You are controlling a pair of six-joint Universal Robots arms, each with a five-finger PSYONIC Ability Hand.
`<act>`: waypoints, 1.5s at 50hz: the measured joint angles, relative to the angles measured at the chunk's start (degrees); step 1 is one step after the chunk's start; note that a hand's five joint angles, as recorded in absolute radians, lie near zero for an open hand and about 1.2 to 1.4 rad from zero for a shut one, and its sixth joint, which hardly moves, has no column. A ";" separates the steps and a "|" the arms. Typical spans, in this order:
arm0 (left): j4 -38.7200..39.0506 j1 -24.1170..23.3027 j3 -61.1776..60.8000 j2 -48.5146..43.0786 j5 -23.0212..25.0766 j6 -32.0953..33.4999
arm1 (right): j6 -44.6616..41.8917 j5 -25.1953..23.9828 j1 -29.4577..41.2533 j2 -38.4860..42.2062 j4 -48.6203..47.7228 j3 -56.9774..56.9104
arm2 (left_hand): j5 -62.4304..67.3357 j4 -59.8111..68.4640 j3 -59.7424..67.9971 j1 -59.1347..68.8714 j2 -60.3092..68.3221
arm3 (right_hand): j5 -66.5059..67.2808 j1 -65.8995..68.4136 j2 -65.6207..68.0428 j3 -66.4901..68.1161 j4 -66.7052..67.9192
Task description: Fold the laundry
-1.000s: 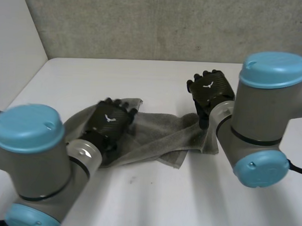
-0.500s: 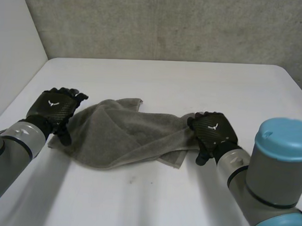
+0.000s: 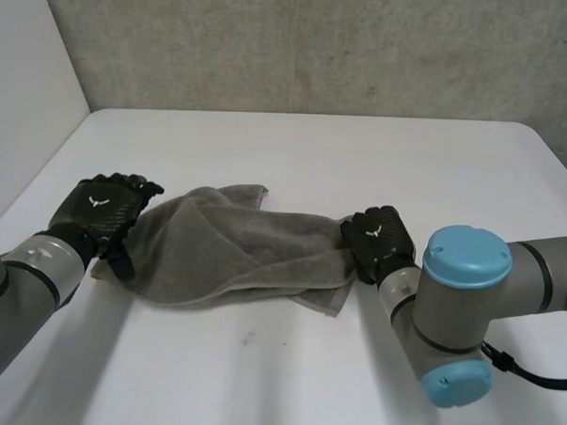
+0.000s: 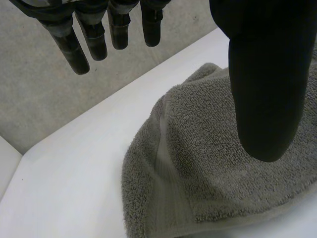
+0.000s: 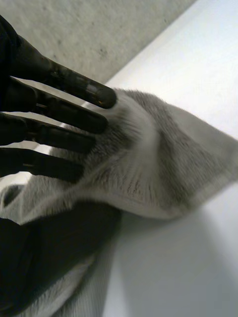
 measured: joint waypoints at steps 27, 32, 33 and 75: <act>-0.58 0.12 -2.77 -0.72 0.48 0.60 | -2.20 0.37 -5.75 -3.00 3.58 -10.55 | 0.00 0.12 0.13 0.00 0.12 | 17.92 12.09 18.11 18.61 19.13; -0.51 0.24 -3.27 -2.22 0.50 0.82 | -0.40 0.44 -6.60 -4.09 7.27 -11.84 | 0.00 1.36 1.36 0.51 1.71 | 18.09 12.09 18.11 18.61 19.13; -0.41 0.33 -3.25 -2.89 0.52 0.85 | 0.23 0.44 -6.83 -4.37 8.38 -12.09 | 0.59 3.04 3.04 2.43 3.33 | 18.11 12.09 18.11 18.61 19.13; 9.69 1.28 -0.33 -16.20 4.20 0.90 | 1.82 -0.35 -7.55 -4.48 12.48 -8.27 | 25.46 27.63 27.67 26.90 27.79 | 18.38 12.09 18.11 18.61 19.14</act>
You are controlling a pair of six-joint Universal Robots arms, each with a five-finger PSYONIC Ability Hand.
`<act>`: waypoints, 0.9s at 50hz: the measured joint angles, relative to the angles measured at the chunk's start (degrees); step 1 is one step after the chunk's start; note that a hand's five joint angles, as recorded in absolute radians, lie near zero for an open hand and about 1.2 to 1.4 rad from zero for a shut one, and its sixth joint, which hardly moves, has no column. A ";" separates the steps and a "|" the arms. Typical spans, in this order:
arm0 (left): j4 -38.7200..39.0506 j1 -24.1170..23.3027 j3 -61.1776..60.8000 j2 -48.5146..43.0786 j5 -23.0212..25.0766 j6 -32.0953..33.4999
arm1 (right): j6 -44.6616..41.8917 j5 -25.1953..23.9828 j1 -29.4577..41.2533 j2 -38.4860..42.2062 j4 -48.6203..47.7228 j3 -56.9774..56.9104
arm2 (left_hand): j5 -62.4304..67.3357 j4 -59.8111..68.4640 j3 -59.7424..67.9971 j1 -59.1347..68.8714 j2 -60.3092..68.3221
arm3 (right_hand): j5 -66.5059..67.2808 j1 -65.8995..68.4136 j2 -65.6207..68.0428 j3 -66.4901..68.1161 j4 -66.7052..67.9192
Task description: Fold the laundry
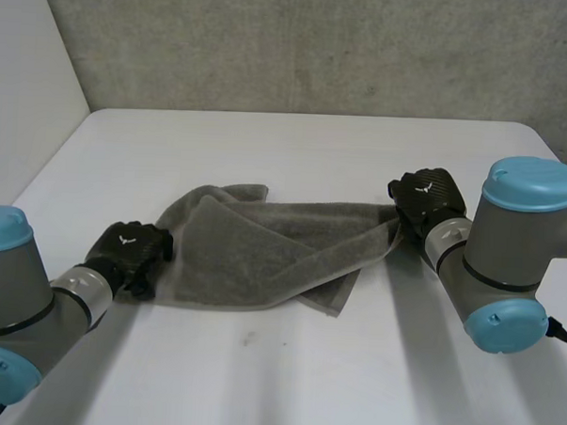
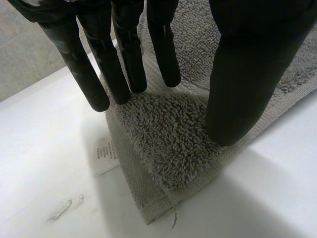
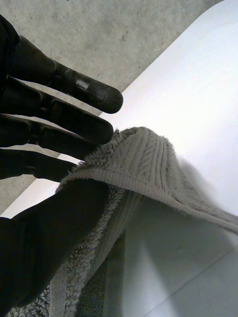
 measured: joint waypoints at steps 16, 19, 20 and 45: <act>-5.29 -0.18 -0.28 1.98 -0.02 0.05 | -0.06 -0.13 -0.06 0.19 -0.17 0.18 | -4.86 -4.87 -4.87 -4.72 -4.88 | 0.10 0.00 0.00 0.00 0.00; -7.04 -0.19 -0.36 2.38 -0.01 0.01 | -0.08 -0.13 -0.06 0.22 -0.27 0.20 | -5.95 -5.97 -5.95 -5.68 -5.98 | 0.11 0.00 0.00 0.00 0.06; -7.31 -0.19 -0.36 2.41 -0.01 0.01 | -0.08 -0.13 -0.06 0.23 -0.29 0.20 | -5.99 -5.99 -6.01 -5.73 -6.02 | 0.11 0.00 0.00 0.00 0.14; -3.18 -0.23 3.62 -2.65 0.05 0.05 | -0.11 -0.12 0.02 0.51 -0.60 1.06 | 7.46 7.50 7.43 7.78 7.44 | 0.20 0.00 0.00 0.00 0.27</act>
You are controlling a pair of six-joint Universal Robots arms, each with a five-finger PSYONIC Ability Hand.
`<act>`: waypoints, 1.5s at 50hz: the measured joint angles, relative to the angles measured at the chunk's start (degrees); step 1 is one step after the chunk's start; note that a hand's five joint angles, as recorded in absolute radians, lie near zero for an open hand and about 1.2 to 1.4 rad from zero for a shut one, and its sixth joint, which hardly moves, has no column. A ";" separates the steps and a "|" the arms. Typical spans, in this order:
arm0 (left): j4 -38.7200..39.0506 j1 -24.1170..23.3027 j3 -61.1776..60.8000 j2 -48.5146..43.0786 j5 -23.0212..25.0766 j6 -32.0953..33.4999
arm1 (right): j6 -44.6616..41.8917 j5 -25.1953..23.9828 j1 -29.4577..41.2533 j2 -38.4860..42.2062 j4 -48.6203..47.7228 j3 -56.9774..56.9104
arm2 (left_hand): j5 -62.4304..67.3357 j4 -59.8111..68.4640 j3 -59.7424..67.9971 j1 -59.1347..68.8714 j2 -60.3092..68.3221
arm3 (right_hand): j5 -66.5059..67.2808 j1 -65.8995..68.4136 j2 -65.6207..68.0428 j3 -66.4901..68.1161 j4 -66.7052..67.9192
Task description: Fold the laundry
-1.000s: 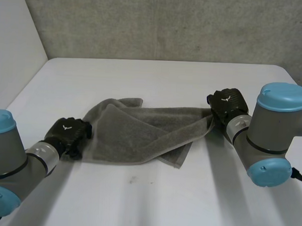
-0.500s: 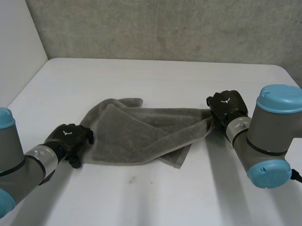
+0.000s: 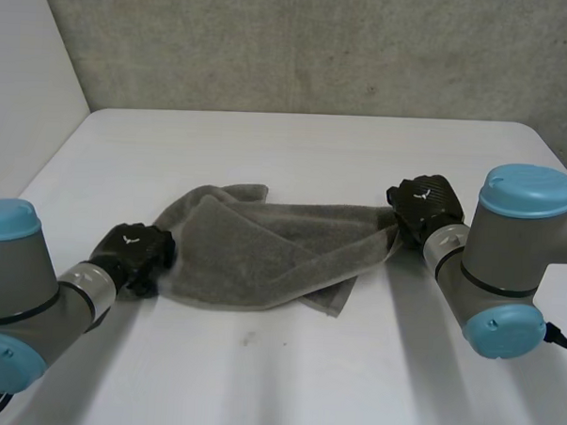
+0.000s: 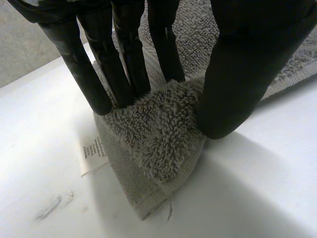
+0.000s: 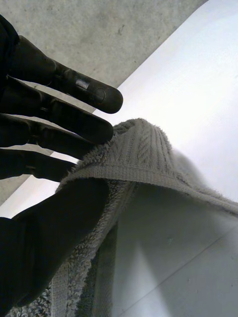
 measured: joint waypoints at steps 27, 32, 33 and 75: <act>-4.65 0.61 1.81 25.21 -0.17 0.71 | -14.39 -0.32 -2.32 -15.51 25.97 -3.86 | 23.64 24.89 24.54 20.83 24.88 | 0.01 0.00 0.00 0.00 0.00; -14.70 1.90 3.79 34.26 0.13 4.07 | -21.94 -0.79 -2.80 -22.42 38.97 -5.29 | 23.85 24.95 24.61 20.83 24.88 | 0.01 0.00 0.00 0.00 0.00; -16.70 2.12 4.19 35.42 0.18 4.87 | -23.37 -1.04 -2.86 -23.99 41.33 -5.45 | 23.85 24.95 24.61 20.83 24.88 | 0.02 0.00 0.00 0.00 0.00; 5.00 -3.86 50.57 4.51 -13.84 -1.30 | -16.79 1.27 -0.44 -13.76 -8.41 -22.94 | 24.59 25.08 25.03 20.83 24.96 | 1.09 0.63 0.30 0.30 0.01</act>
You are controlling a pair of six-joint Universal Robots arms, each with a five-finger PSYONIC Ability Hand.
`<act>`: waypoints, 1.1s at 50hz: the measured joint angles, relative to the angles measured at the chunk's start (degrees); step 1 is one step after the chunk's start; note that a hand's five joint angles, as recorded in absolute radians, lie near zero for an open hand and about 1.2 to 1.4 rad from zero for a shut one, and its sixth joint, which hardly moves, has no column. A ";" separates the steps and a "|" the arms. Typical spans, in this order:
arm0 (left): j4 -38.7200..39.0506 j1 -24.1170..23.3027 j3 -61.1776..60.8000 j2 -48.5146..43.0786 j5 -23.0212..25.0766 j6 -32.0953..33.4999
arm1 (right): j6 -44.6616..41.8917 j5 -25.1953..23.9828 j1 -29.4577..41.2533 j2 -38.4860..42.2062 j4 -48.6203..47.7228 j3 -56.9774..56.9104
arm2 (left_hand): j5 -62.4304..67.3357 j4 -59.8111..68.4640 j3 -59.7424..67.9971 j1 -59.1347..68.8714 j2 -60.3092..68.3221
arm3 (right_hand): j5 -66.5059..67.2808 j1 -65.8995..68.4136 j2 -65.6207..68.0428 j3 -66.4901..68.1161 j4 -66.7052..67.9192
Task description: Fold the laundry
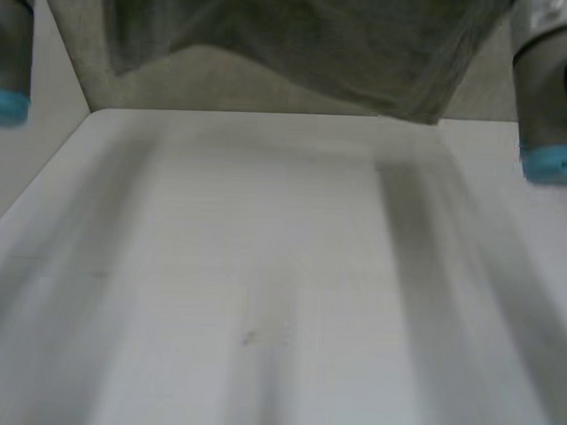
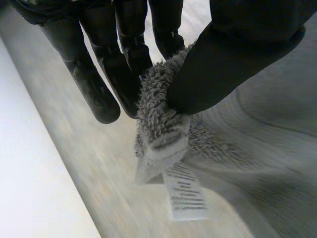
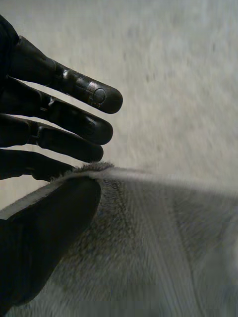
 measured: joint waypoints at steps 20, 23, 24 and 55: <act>10.81 2.93 -49.06 -3.62 7.10 3.52 | 1.96 -11.96 -2.60 12.60 16.18 25.08 | 0.02 0.01 0.00 0.00 0.00 | 0.08 0.18 0.00 0.00 0.00; 11.25 3.08 -50.08 -4.01 7.25 5.38 | 4.91 -11.78 -3.48 14.73 16.25 25.70 | 0.02 0.00 0.00 0.00 0.00 | 0.08 0.18 0.00 0.00 0.00; 11.22 3.20 -50.28 -3.88 7.25 6.12 | 6.48 -11.70 -3.85 15.15 16.22 25.83 | 0.02 0.00 0.00 0.00 0.00 | 0.08 0.18 0.00 0.00 0.00; 10.13 5.50 -51.96 2.36 6.94 8.28 | 30.90 -6.68 -10.02 12.66 8.11 32.18 | 0.02 0.01 0.00 0.00 0.00 | -23.93 -17.11 -24.40 -25.02 -25.73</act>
